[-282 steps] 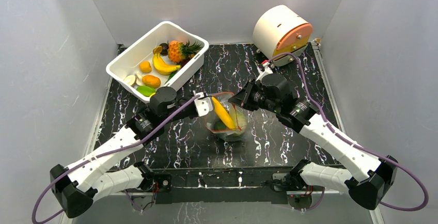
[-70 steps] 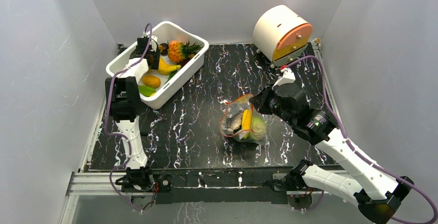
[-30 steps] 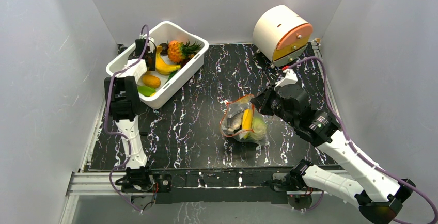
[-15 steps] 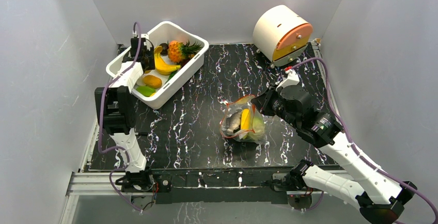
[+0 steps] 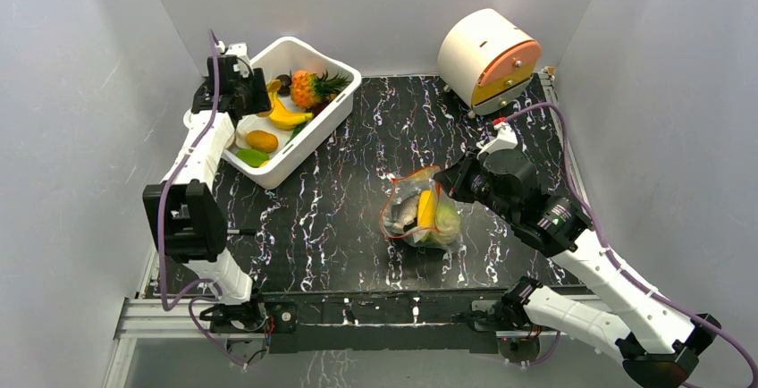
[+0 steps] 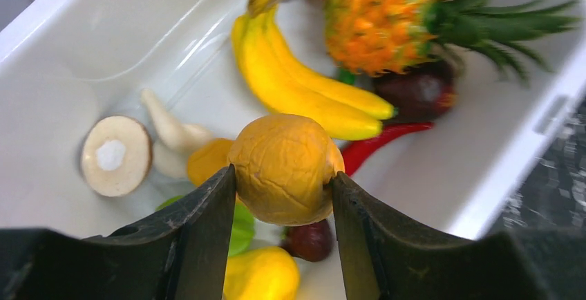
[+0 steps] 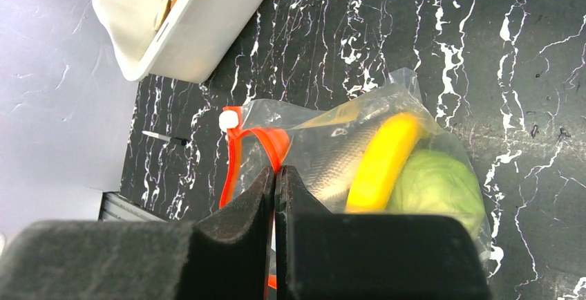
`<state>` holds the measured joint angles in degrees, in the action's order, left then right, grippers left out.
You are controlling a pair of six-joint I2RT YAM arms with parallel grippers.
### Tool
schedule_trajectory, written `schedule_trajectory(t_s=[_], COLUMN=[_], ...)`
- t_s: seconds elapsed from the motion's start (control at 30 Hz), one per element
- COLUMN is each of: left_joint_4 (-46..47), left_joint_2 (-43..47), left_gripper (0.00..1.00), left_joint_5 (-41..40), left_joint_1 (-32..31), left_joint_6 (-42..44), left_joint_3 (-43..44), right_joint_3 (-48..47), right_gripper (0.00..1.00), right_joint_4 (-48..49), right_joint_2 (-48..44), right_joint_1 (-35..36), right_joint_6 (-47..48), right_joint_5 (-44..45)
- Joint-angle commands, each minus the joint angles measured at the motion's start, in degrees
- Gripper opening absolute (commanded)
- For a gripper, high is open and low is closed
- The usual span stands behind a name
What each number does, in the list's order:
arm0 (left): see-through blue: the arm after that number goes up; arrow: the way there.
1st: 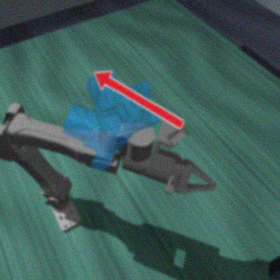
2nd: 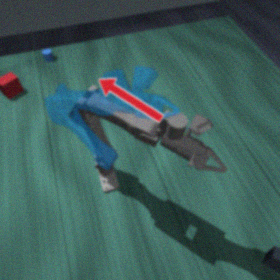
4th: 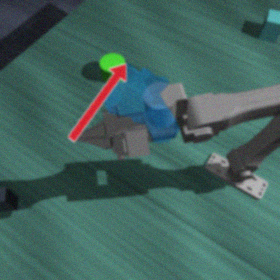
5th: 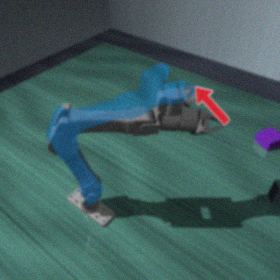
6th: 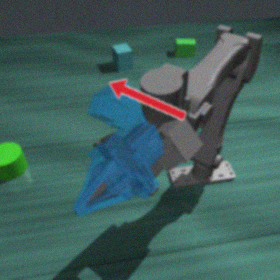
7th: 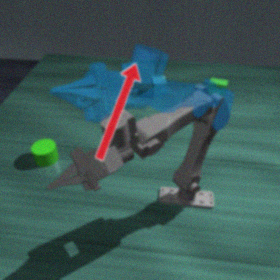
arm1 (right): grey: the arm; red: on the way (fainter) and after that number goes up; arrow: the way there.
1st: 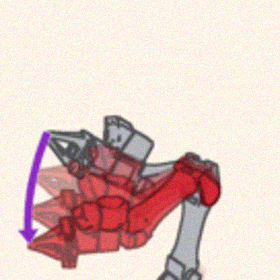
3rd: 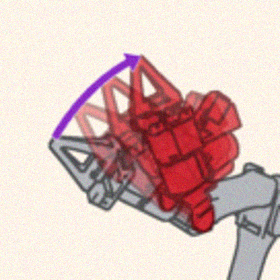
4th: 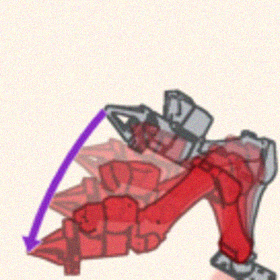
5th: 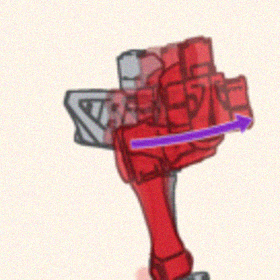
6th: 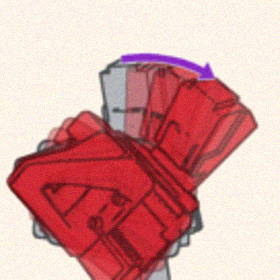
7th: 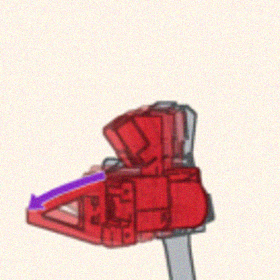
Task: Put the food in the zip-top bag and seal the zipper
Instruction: Pick up the fake fruit from the bin, then place the fake fruit in the zipper food storage bag.
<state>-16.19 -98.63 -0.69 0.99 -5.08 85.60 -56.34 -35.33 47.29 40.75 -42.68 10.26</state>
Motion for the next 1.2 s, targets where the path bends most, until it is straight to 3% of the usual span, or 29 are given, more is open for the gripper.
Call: schedule_trajectory(t_s=[0.0, 0.2, 0.33, 0.47, 0.73, 1.0, 1.17], left_joint_4=[-4.36, -1.57, -1.52, 6.55, 10.14, 23.04, 26.24], left_joint_2=[7.29, 15.27, 19.77, 26.66, 34.26, 37.19, 38.32], left_gripper=[0.26, 0.24, 0.22, 0.21, 0.21, 0.21, 0.22], left_joint_5=[11.0, 28.64, 35.36, 44.17, 45.65, 50.19, 50.75], left_joint_1=[-0.27, -0.5, -1.2, -2.52, -11.99, -21.1, -25.2], left_joint_6=[-4.54, -10.51, -12.48, -19.14, -22.45, -30.59, -30.35], left_joint_3=[0.48, -6.53, -10.28, -18.07, -24.49, -33.95, -37.24], right_joint_3=[-0.45, 0.81, 0.94, 1.69, 1.16, 0.65, 0.38], right_gripper=[0.0, 0.0, 0.0, 0.0, 0.0, 0.0, 0.0], right_joint_4=[5.33, 6.85, 7.34, 7.69, 8.98, 8.61, 8.44], right_joint_2=[-0.95, -0.81, 0.0, 0.61, 2.41, 2.67, 3.91], right_joint_1=[-0.06, -0.09, -0.06, -0.1, -0.07, -0.14, -0.09], right_joint_6=[-1.49, -1.44, -1.69, -2.41, -2.92, -3.64, -3.84], right_joint_5=[0.2, 2.13, 2.08, 2.79, 1.62, 1.83, 0.77])
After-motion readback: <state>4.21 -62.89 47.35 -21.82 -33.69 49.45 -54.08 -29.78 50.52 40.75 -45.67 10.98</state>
